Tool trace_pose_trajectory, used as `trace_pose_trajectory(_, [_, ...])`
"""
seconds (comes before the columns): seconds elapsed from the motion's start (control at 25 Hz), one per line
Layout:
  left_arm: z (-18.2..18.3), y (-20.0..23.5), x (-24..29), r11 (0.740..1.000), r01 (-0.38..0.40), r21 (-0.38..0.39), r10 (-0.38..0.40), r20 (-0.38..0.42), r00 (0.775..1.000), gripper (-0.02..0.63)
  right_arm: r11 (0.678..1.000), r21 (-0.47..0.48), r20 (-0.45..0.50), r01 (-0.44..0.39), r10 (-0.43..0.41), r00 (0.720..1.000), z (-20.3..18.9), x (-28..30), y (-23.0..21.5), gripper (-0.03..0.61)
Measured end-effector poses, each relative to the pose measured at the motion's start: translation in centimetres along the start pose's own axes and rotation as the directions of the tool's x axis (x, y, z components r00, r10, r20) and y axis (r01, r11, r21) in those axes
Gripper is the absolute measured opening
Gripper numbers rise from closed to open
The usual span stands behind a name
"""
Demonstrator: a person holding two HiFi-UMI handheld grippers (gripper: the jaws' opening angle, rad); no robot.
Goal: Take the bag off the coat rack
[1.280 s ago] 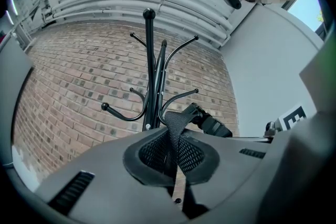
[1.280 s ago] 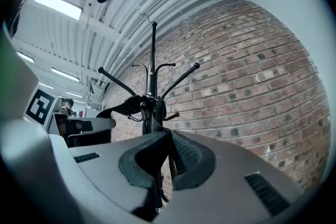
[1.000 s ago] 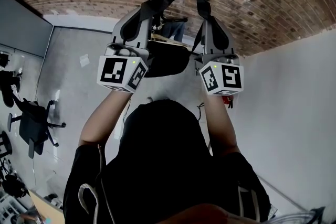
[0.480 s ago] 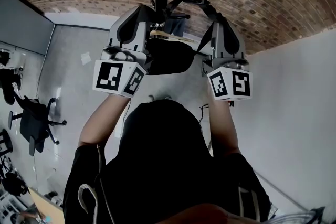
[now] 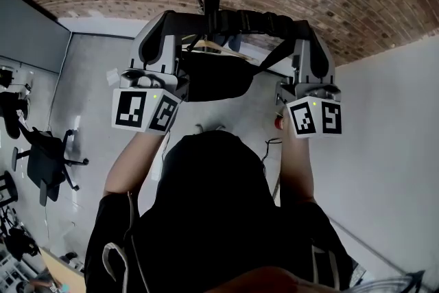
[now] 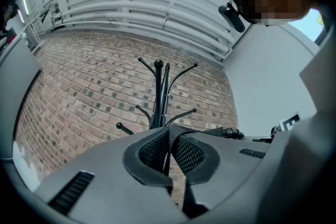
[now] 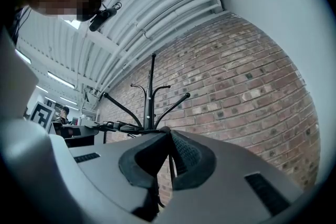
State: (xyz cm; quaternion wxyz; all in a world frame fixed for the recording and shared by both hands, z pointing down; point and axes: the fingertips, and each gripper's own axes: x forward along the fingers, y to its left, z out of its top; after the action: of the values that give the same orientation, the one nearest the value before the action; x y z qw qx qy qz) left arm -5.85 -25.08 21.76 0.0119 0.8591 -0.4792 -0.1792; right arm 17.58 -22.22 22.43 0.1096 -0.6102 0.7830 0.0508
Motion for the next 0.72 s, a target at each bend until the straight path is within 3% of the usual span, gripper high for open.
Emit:
trace_pose_trajectory(0.2, [0.1,0.0,-0.7,0.998,-0.007,-0.058,0.007,0.007,1.000,0.021,1.000,-0.016,-0.019,-0.009,0.009,1.000,0.0,-0.7,0.7,0.023])
trace_pose_trajectory(0.72, [-0.2,1.6,-3.1,0.999,-0.006,-0.043,0.005,-0.039,0.999,0.021,0.996,-0.058,-0.060,-0.064,0.061,0.996,-0.6,-2.7,3.3,0.023])
